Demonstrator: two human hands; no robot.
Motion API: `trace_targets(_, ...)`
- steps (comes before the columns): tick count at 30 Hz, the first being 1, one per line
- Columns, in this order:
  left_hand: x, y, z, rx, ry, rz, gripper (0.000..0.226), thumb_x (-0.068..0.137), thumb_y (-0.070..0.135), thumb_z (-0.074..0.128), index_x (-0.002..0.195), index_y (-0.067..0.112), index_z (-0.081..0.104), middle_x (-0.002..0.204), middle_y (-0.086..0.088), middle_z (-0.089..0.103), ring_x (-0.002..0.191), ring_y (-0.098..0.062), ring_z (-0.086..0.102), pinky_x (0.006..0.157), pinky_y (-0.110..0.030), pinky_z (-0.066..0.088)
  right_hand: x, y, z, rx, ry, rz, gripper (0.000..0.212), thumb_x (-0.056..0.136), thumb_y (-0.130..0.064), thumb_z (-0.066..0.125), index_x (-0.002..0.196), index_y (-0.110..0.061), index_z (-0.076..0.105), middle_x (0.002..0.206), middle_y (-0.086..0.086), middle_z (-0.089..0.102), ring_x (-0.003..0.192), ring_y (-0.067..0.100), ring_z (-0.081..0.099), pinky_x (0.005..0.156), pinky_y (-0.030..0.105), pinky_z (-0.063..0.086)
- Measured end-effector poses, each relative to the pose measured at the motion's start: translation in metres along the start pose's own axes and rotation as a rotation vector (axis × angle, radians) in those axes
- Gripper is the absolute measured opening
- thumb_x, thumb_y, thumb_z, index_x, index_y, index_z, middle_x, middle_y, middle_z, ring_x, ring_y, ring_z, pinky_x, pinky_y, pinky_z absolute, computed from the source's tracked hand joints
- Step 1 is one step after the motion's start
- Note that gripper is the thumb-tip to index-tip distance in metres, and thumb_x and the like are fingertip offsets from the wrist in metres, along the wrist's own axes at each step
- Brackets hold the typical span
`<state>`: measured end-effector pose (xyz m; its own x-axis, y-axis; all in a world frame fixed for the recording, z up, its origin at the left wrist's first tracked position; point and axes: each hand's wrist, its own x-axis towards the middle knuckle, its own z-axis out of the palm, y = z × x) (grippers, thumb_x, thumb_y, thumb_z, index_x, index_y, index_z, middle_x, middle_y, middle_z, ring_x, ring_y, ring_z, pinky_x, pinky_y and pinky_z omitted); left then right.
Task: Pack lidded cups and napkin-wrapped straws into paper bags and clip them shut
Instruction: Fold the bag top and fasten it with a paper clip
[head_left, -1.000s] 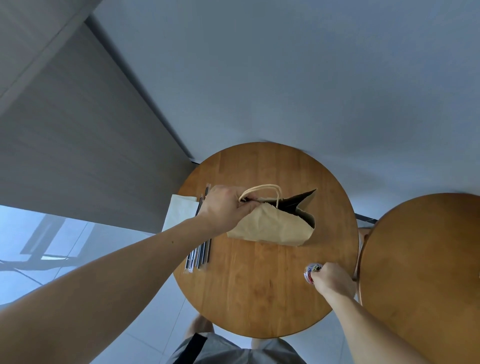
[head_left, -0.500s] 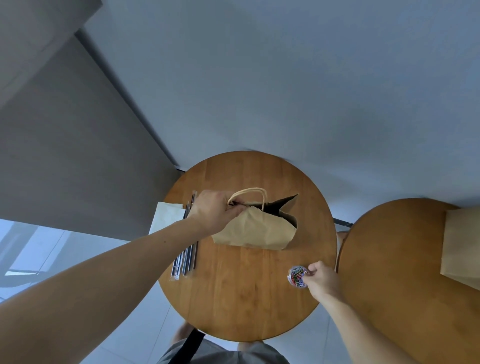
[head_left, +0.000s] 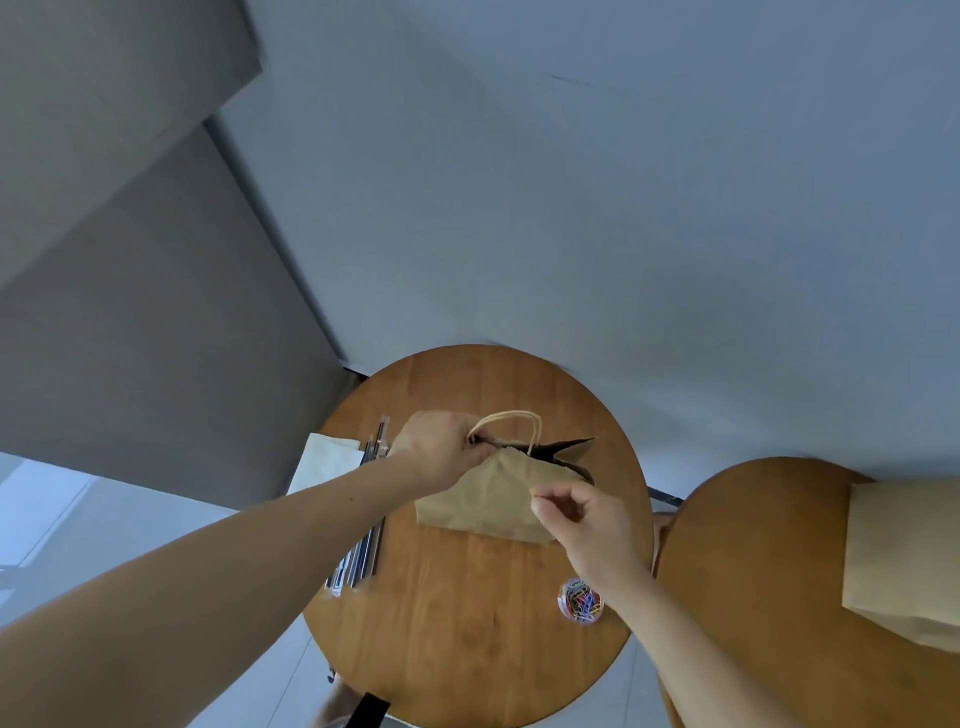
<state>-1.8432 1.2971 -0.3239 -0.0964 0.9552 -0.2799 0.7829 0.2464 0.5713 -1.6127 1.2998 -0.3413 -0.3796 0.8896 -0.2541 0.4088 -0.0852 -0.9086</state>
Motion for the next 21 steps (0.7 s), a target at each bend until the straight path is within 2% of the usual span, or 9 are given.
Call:
trace_targets(4, 0.0, -0.001, -0.005, 0.007, -0.03, 0.005, 0.014, 0.092, 0.039, 0.062, 0.099, 0.035, 0.073, 0.087, 0.013, 0.072, 0.08, -0.009, 0.064, 0.065, -0.023, 0.045, 0.012, -0.032, 0.012, -0.147, -0.014, -0.145, 0.025, 0.089, -0.021, 0.071, 0.091, -0.046, 0.07, 0.088, -0.012, 0.063, 0.082, 0.003, 0.06, 0.069, 0.011, 0.045)
trace_targets(7, 0.0, -0.003, -0.007, 0.015, -0.041, 0.0, 0.015, 0.091, 0.039, 0.062, 0.101, 0.036, 0.073, 0.088, 0.014, 0.072, 0.081, -0.008, 0.063, 0.061, -0.019, 0.04, 0.026, -0.048, 0.018, -0.237, 0.077, -0.18, 0.017, 0.084, -0.017, 0.077, 0.091, -0.031, 0.07, 0.085, -0.016, 0.066, 0.08, 0.001, 0.062, 0.069, 0.013, 0.048)
trace_targets(10, 0.001, -0.005, -0.008, -0.009, -0.036, -0.01, 0.016, 0.089, 0.033, 0.063, 0.101, 0.03, 0.072, 0.091, 0.01, 0.072, 0.083, -0.011, 0.064, 0.067, -0.025, 0.046, 0.039, -0.057, 0.024, -0.34, 0.119, -0.214, 0.011, 0.08, -0.01, 0.079, 0.082, -0.016, 0.069, 0.081, -0.011, 0.067, 0.073, 0.004, 0.062, 0.068, 0.017, 0.05)
trace_targets(12, 0.001, -0.006, -0.008, -0.03, -0.02, -0.012, 0.009, 0.086, 0.028, 0.064, 0.093, 0.024, 0.068, 0.084, 0.009, 0.07, 0.08, -0.014, 0.063, 0.067, -0.029, 0.047, 0.043, -0.059, 0.028, -0.374, 0.109, -0.259, 0.01, 0.079, -0.006, 0.078, 0.079, -0.011, 0.07, 0.085, -0.005, 0.07, 0.075, 0.009, 0.064, 0.069, 0.022, 0.052)
trace_targets(14, 0.001, -0.009, -0.007, -0.029, -0.013, 0.01, 0.005, 0.084, 0.024, 0.065, 0.081, 0.027, 0.062, 0.07, 0.011, 0.061, 0.071, -0.014, 0.057, 0.058, -0.023, 0.039, 0.047, -0.06, 0.032, -0.381, 0.108, -0.305, 0.01, 0.078, -0.004, 0.079, 0.077, -0.009, 0.07, 0.083, -0.004, 0.071, 0.074, 0.011, 0.065, 0.069, 0.024, 0.053)
trace_targets(15, 0.001, -0.01, -0.007, -0.028, -0.002, 0.03, 0.014, 0.084, 0.023, 0.065, 0.074, 0.031, 0.059, 0.063, 0.014, 0.055, 0.067, -0.012, 0.053, 0.053, -0.017, 0.033, 0.049, -0.06, 0.033, -0.389, 0.11, -0.322, 0.01, 0.077, -0.004, 0.079, 0.076, -0.01, 0.071, 0.08, -0.006, 0.071, 0.072, 0.011, 0.065, 0.068, 0.024, 0.053)
trace_targets(18, -0.001, -0.013, -0.006, -0.036, 0.09, 0.119, 0.046, 0.086, 0.022, 0.066, 0.054, 0.039, 0.038, 0.046, 0.018, 0.04, 0.052, -0.007, 0.042, 0.049, -0.012, 0.028, 0.053, -0.06, 0.033, -0.399, 0.108, -0.326, 0.006, 0.079, -0.01, 0.08, 0.081, -0.014, 0.075, 0.077, -0.01, 0.072, 0.07, 0.007, 0.066, 0.067, 0.023, 0.054)
trace_targets(21, -0.003, -0.013, -0.006, -0.017, 0.147, 0.184, 0.056, 0.088, 0.023, 0.067, 0.05, 0.04, 0.031, 0.041, 0.016, 0.034, 0.041, -0.003, 0.036, 0.046, -0.014, 0.024, 0.059, -0.059, 0.035, -0.413, 0.1, -0.349, 0.007, 0.083, -0.015, 0.078, 0.089, -0.018, 0.078, 0.081, -0.011, 0.075, 0.074, 0.004, 0.067, 0.068, 0.018, 0.053)
